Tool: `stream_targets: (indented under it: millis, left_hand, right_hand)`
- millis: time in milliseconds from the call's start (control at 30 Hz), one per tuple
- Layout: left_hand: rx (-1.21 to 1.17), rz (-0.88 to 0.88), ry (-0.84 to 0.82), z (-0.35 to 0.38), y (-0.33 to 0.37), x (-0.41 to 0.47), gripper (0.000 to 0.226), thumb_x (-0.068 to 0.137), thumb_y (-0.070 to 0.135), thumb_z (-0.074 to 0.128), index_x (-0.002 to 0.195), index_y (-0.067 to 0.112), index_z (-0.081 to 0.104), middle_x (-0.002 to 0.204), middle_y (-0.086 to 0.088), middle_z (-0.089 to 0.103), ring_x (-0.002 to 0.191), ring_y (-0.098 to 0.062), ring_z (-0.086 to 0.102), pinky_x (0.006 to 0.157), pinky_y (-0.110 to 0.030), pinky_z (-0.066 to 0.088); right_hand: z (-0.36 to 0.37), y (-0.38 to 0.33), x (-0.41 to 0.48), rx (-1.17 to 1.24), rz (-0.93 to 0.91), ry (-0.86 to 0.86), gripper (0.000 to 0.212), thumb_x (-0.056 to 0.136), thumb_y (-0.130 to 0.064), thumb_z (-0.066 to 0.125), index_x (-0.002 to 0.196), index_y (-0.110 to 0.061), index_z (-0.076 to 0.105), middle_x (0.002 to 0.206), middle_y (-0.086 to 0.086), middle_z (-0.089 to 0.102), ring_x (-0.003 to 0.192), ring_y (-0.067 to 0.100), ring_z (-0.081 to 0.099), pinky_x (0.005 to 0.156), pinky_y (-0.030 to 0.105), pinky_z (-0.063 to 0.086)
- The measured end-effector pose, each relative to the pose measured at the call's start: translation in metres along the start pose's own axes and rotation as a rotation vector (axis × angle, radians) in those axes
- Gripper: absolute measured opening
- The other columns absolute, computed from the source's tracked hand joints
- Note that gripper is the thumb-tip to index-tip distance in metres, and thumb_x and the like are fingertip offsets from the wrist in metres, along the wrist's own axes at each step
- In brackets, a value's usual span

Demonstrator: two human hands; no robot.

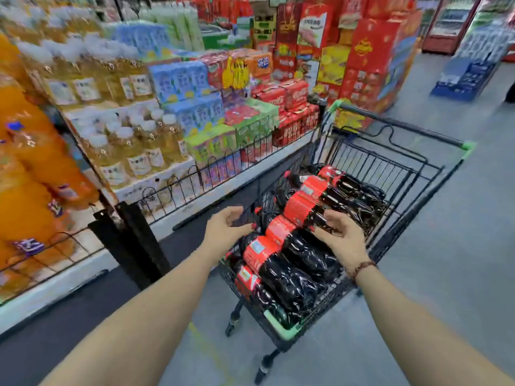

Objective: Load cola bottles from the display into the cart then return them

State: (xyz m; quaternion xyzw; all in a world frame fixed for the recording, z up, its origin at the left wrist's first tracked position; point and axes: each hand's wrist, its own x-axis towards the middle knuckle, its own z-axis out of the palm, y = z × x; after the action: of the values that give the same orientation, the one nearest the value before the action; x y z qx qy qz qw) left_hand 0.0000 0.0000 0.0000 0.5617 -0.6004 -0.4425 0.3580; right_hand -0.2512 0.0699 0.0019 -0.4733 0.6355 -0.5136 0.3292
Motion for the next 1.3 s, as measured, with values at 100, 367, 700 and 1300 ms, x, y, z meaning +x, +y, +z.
stream_targets:
  millis: [100, 367, 700, 1300]
  left_hand:
    - [0.033, -0.044, 0.001, 0.021, -0.004, 0.018, 0.055, 0.080, 0.016, 0.079, 0.131, 0.009, 0.058, 0.132, -0.008, 0.059, 0.123, -0.020, 0.054, 0.099, -0.024, 0.038]
    - [-0.028, -0.156, -0.066, 0.065, -0.009, 0.082, 0.055, 0.082, 0.021, 0.078, 0.131, 0.010, 0.057, 0.132, -0.005, 0.059, 0.121, -0.018, 0.055, 0.103, -0.032, 0.041]
    - [-0.155, -0.499, -0.208, 0.109, -0.021, 0.200, 0.070, 0.081, 0.035, 0.077, 0.136, 0.004, 0.048, 0.130, -0.010, 0.056, 0.117, -0.027, 0.054, 0.101, -0.037, 0.040]
    - [-0.685, -0.803, -0.486, 0.149, -0.063, 0.261, 0.072, 0.066, 0.038, 0.083, 0.130, 0.018, 0.058, 0.122, -0.013, 0.068, 0.110, -0.032, 0.066, 0.070, -0.039, 0.057]
  right_hand:
    - [-0.007, 0.019, 0.017, 0.001, 0.067, 0.034, 0.042, 0.075, -0.014, 0.079, 0.111, -0.023, 0.059, 0.115, -0.002, 0.061, 0.108, 0.016, 0.056, 0.099, 0.035, 0.045]
    - [-0.026, 0.068, 0.059, -0.166, 0.170, 0.237, 0.053, 0.073, -0.027, 0.080, 0.121, -0.025, 0.058, 0.126, -0.007, 0.051, 0.120, 0.013, 0.047, 0.107, 0.041, 0.040]
    - [-0.023, 0.090, 0.095, -0.284, 0.413, 0.288, 0.081, 0.066, -0.041, 0.084, 0.135, -0.022, 0.047, 0.140, 0.004, 0.036, 0.132, 0.023, 0.035, 0.111, 0.043, 0.033]
    - [-0.031, 0.104, 0.121, -0.504, 0.560, 0.090, 0.095, 0.042, -0.033, 0.094, 0.121, -0.036, 0.039, 0.122, 0.003, 0.043, 0.112, 0.022, 0.045, 0.100, 0.038, 0.042]
